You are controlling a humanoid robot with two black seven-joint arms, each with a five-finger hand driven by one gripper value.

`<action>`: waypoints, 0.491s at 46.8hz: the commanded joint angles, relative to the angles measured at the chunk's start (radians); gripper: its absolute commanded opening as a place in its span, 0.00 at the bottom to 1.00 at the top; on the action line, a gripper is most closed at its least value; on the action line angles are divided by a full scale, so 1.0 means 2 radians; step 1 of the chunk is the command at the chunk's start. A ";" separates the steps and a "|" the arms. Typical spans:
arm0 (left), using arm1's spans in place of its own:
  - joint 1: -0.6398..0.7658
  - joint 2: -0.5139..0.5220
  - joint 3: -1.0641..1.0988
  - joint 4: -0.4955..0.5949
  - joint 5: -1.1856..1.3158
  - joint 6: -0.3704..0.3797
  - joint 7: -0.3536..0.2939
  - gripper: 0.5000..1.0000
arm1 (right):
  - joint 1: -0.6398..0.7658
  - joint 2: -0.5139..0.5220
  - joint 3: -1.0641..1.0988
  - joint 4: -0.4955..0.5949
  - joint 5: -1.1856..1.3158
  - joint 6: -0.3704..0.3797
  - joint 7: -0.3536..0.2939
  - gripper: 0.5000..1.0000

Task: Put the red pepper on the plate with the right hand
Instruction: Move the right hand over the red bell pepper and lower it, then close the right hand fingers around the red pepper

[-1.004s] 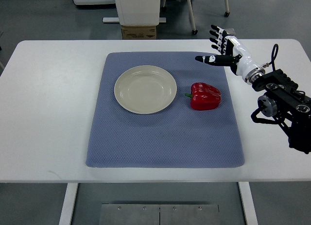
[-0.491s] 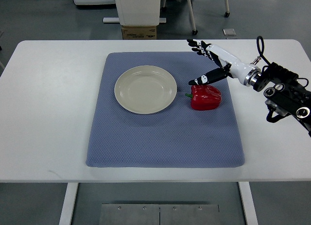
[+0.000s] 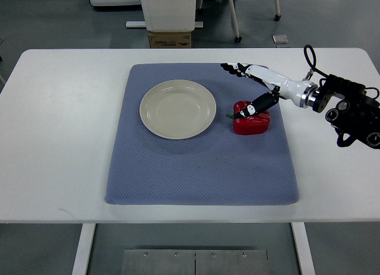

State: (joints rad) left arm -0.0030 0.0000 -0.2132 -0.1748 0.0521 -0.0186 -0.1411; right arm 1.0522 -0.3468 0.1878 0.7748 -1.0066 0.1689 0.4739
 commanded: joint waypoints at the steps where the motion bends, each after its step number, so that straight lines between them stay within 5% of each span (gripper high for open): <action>1: 0.000 0.000 0.000 0.000 0.000 0.000 0.000 1.00 | 0.000 0.000 -0.006 0.000 -0.007 0.000 0.000 0.99; 23: 0.000 0.000 0.000 0.000 0.000 0.000 0.000 1.00 | -0.001 -0.006 -0.043 -0.003 -0.024 0.000 0.005 0.92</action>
State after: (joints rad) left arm -0.0031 0.0000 -0.2132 -0.1750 0.0521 -0.0186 -0.1411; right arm 1.0509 -0.3573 0.1052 0.7708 -1.0481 0.1686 0.4833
